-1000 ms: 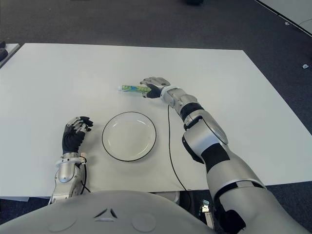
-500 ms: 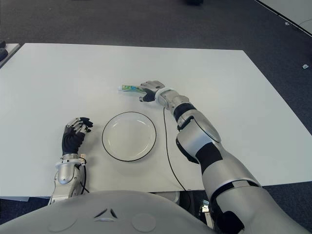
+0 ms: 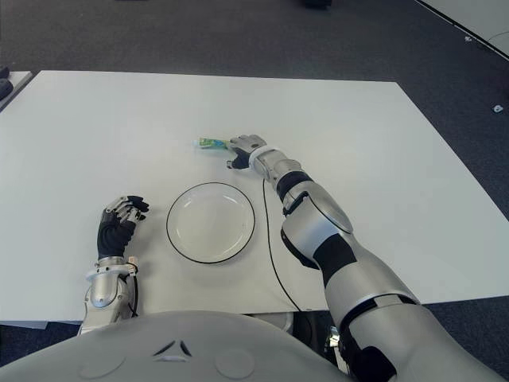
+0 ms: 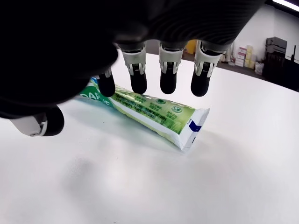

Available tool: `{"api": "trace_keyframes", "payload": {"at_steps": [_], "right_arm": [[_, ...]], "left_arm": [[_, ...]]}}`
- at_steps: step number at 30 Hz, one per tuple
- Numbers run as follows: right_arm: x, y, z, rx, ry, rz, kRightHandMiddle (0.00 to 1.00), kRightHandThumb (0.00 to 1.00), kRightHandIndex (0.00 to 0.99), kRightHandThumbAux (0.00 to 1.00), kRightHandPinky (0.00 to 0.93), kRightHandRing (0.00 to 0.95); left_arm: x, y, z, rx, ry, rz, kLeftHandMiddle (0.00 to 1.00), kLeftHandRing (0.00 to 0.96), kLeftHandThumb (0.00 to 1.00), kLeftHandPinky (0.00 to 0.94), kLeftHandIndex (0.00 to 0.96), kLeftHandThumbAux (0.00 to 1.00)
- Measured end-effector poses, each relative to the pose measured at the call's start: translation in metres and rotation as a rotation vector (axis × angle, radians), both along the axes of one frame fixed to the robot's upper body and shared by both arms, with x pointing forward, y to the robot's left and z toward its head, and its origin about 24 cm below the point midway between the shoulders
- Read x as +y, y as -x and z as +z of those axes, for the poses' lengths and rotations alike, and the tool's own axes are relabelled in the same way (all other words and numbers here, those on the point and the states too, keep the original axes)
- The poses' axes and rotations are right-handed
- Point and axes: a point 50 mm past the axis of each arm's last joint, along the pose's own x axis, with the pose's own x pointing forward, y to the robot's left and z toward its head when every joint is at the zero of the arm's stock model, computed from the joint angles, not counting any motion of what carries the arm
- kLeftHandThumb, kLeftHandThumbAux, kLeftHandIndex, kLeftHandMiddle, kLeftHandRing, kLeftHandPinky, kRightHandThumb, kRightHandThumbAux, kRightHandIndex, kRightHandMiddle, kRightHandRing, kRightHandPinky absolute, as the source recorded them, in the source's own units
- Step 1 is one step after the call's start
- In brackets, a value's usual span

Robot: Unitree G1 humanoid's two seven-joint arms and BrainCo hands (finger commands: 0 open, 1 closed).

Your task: Put the toothpaste on the table into the plate.

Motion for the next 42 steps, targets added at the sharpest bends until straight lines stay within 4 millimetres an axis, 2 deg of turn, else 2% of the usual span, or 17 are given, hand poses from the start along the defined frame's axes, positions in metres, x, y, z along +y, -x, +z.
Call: {"api": "trace_keyframes", "payload": {"at_steps": [30,36,42], "right_arm": [[0.0036,-0.0013,0.0001,0.026,-0.006,-0.066,0.0,0.541,0.0,0.287,0.0,0.0],[0.0036,-0.0001,-0.0017,0.033,-0.021,-0.068,0.0,0.543,0.0,0.331,0.0,0.0],[-0.0045,0.0039,-0.0082,0.046,-0.055,-0.069,0.0,0.537,0.0,0.372,0.0,0.0]], "left_arm": [[0.0022,0.0029,0.0002,0.002,0.006,0.013,0.484,0.49,0.703,0.479,0.424,0.722],[0.0033,0.003,0.0002,0.003,0.006,0.014,0.488,0.489,0.702,0.479,0.423,0.723],[0.0039,0.0028,-0.0003,0.005,0.003,0.011,0.494,0.495,0.702,0.491,0.424,0.724]]}}
